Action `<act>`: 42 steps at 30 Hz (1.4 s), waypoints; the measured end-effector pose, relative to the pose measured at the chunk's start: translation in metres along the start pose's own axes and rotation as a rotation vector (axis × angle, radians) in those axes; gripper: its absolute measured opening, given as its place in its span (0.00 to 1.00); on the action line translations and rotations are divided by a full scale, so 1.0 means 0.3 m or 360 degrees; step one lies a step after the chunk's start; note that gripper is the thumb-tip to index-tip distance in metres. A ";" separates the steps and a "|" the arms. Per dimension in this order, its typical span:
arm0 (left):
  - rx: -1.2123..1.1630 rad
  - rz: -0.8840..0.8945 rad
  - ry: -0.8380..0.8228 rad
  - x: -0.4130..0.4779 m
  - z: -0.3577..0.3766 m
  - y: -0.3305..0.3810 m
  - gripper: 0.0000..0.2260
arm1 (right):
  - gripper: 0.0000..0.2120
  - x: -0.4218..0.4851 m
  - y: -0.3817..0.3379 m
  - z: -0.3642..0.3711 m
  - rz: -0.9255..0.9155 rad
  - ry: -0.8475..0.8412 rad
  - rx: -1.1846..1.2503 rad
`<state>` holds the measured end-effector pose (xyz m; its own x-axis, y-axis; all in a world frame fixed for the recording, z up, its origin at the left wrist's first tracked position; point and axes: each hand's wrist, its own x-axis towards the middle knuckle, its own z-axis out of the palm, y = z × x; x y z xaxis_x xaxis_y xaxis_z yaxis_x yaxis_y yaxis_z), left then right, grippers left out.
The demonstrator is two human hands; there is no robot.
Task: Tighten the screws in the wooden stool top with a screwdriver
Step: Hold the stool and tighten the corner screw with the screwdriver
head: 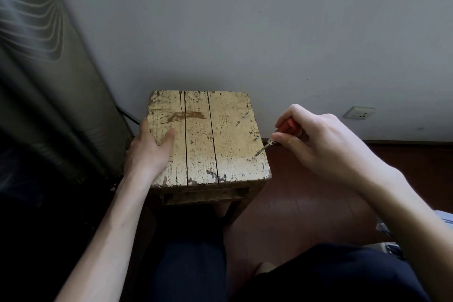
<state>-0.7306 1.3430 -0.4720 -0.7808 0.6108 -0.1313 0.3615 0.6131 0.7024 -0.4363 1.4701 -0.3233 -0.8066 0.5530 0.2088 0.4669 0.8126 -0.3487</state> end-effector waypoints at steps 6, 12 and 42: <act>0.0007 -0.0029 -0.0007 -0.001 0.002 0.002 0.40 | 0.17 -0.005 -0.013 0.023 0.0034 0.0072 -0.0116; 0.0027 -0.0029 -0.0013 -0.002 -0.001 0.002 0.40 | 0.12 0.004 -0.010 -0.013 -0.0019 -0.0200 -0.0053; 0.0011 -0.0021 -0.0013 -0.010 -0.006 0.007 0.39 | 0.14 -0.012 -0.014 0.032 0.0132 0.0138 -0.0101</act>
<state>-0.7283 1.3416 -0.4688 -0.7813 0.6068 -0.1463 0.3549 0.6246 0.6956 -0.4387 1.4629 -0.3314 -0.7311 0.6304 0.2609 0.5549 0.7719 -0.3102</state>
